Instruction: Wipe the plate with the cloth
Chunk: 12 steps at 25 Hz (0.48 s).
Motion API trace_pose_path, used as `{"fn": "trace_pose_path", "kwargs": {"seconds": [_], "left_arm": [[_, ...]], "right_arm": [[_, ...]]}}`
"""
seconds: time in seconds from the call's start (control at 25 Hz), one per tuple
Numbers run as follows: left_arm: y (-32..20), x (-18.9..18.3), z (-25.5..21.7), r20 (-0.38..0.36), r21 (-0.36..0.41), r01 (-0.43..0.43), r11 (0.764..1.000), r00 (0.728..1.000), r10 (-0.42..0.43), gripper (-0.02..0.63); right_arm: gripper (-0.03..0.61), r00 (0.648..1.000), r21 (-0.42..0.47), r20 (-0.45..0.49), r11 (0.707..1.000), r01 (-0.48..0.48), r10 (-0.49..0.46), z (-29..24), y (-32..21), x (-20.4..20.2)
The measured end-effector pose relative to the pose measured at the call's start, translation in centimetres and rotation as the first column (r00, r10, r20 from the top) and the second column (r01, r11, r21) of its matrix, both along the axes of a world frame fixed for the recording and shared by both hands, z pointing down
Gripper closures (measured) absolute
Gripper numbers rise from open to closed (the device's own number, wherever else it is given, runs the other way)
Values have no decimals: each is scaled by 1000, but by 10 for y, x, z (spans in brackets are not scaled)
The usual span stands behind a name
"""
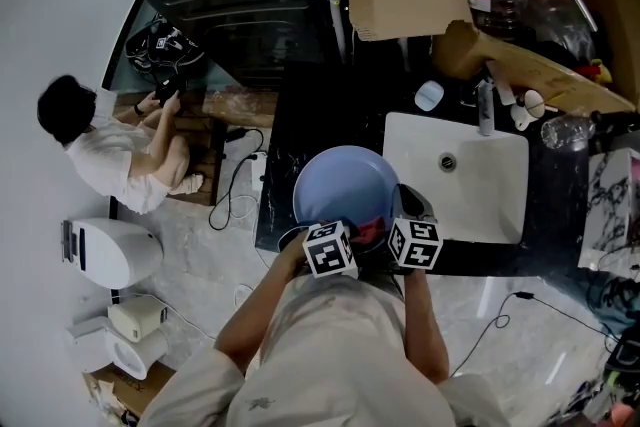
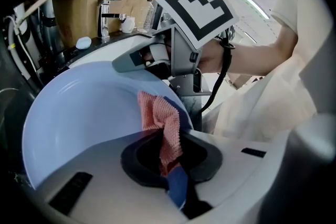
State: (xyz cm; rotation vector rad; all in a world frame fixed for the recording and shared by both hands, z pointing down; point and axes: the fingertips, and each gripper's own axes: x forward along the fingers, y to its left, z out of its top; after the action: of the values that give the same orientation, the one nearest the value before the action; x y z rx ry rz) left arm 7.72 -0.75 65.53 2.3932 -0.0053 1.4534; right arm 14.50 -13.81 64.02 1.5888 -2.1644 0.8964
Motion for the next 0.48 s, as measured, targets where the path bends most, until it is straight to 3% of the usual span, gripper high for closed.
{"fn": "trace_pose_path", "kwargs": {"seconds": [0.48], "left_arm": [[0,-22,2,69,2,-13,1000,997,13,580]], "right_arm": [[560,1000,-3,-1,1000,9,-9,0,1,-1]]}}
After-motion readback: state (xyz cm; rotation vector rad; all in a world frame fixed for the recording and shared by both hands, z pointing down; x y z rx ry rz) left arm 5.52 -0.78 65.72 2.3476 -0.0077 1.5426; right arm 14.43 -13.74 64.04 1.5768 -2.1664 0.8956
